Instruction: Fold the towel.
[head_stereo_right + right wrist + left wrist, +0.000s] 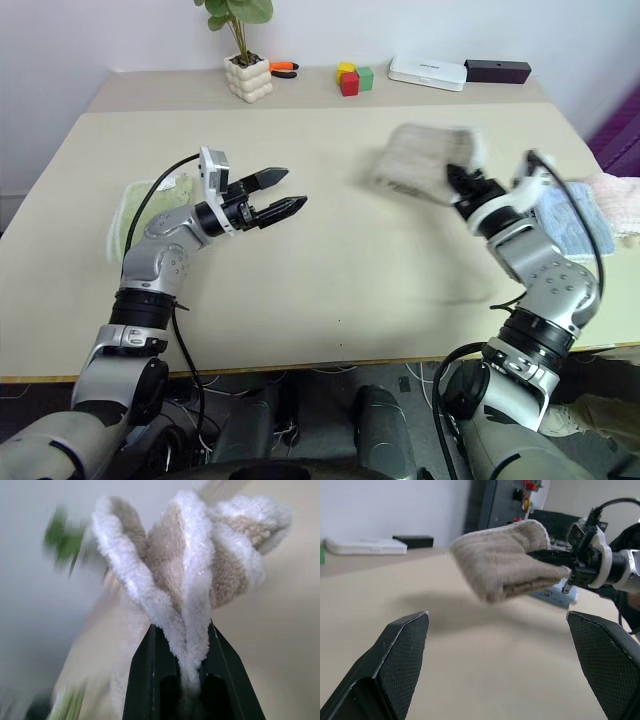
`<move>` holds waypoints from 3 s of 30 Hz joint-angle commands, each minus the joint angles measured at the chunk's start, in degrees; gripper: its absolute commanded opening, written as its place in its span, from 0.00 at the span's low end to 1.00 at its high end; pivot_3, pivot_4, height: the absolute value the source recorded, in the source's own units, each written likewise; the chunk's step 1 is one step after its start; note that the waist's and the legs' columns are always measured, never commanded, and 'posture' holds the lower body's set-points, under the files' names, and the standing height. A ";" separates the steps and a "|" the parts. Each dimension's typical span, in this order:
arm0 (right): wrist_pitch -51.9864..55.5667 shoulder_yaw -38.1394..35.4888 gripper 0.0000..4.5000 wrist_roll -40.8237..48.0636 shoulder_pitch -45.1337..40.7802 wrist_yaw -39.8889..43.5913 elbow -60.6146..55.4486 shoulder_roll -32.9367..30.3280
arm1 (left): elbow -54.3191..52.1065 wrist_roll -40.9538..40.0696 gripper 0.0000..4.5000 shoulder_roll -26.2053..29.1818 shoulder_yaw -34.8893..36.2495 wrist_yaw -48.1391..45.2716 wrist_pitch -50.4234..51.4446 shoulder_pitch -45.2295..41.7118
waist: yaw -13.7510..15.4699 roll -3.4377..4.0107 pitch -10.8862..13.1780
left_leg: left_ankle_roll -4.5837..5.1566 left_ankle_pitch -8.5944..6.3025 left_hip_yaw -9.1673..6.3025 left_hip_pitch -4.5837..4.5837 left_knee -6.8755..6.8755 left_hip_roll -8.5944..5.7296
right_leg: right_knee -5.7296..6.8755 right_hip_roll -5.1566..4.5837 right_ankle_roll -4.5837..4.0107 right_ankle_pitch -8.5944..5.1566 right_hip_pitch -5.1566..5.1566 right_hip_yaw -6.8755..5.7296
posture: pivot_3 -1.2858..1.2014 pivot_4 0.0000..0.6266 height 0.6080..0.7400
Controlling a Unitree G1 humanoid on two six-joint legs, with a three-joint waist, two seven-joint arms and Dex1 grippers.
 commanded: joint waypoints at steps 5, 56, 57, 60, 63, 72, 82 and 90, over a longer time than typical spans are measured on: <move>-13.10 -8.56 0.01 6.22 -0.11 -10.50 -4.85 -0.04 | 3.93 -0.27 1.00 -1.52 0.54 -0.94 -3.50 -3.11 | -0.19 0.04 0.01 | 0.00 0.00 0.03 0.01 -0.02 0.00 | 0.00 0.01 0.00 0.00 -0.02 0.01 | 0.52 0.24 1.00; -43.12 0.21 0.01 -2.00 2.87 -17.20 16.59 -3.55 | -4.68 -0.71 1.00 -2.47 -0.10 1.42 3.07 0.20 | -0.20 0.31 0.00 | -0.02 0.03 0.36 0.11 -0.02 0.01 | 0.02 0.02 0.01 0.00 0.00 0.13 | 0.52 0.24 1.00; -42.86 1.28 0.01 -3.71 3.18 -18.00 16.82 -3.89 | -4.67 -0.67 1.00 -2.45 -0.11 1.38 2.98 0.24 | -0.21 0.31 0.00 | -0.03 0.04 0.36 0.12 -0.02 0.01 | 0.03 0.02 0.01 0.00 0.00 0.14 | 0.52 0.24 1.00; -42.98 2.07 0.01 -5.68 3.50 -19.12 17.60 -4.37 | -4.93 -0.74 1.00 -2.51 -0.12 1.44 3.01 0.40 | -0.22 0.31 0.00 | -0.26 0.17 0.37 0.13 -0.02 0.01 | 0.03 0.02 0.01 0.00 0.00 0.15 | 0.52 0.24 1.00; -43.71 1.53 0.17 -6.58 3.43 -20.00 18.05 -4.46 | -4.74 -0.73 1.00 -2.52 -0.03 1.43 2.83 0.48 | -0.18 0.31 0.00 | -0.27 0.18 0.38 0.13 -0.03 0.01 | 0.03 0.02 0.02 0.00 0.00 0.15 | 0.52 0.24 1.00; -44.35 1.94 0.99 -12.05 4.21 -22.19 18.90 -7.85 | -3.66 -0.67 1.00 -3.72 -0.29 1.59 2.49 -0.10 | -0.14 0.31 0.00 | -0.27 0.18 0.39 0.13 -0.03 0.00 | 0.03 0.02 0.02 -0.01 0.01 0.16 | 0.52 0.24 1.00; -44.00 4.64 0.99 -21.37 9.11 -24.23 12.52 -12.23 | 1.23 0.26 1.00 -5.80 -0.37 0.49 -2.09 -2.69 | -0.11 0.32 0.00 | -0.26 0.17 0.41 0.16 -0.03 0.00 | 0.02 0.02 0.03 -0.01 0.02 0.18 | 0.52 0.24 1.00; -43.97 16.31 0.99 -27.91 7.21 -11.85 5.67 -16.63 | 3.17 0.49 1.00 -6.62 -0.07 0.85 -4.70 -2.86 | -0.61 0.35 -0.02 | -0.21 0.14 0.37 0.36 -0.09 0.02 | 0.03 0.04 0.05 -0.03 0.03 0.33 | 0.52 0.24 1.00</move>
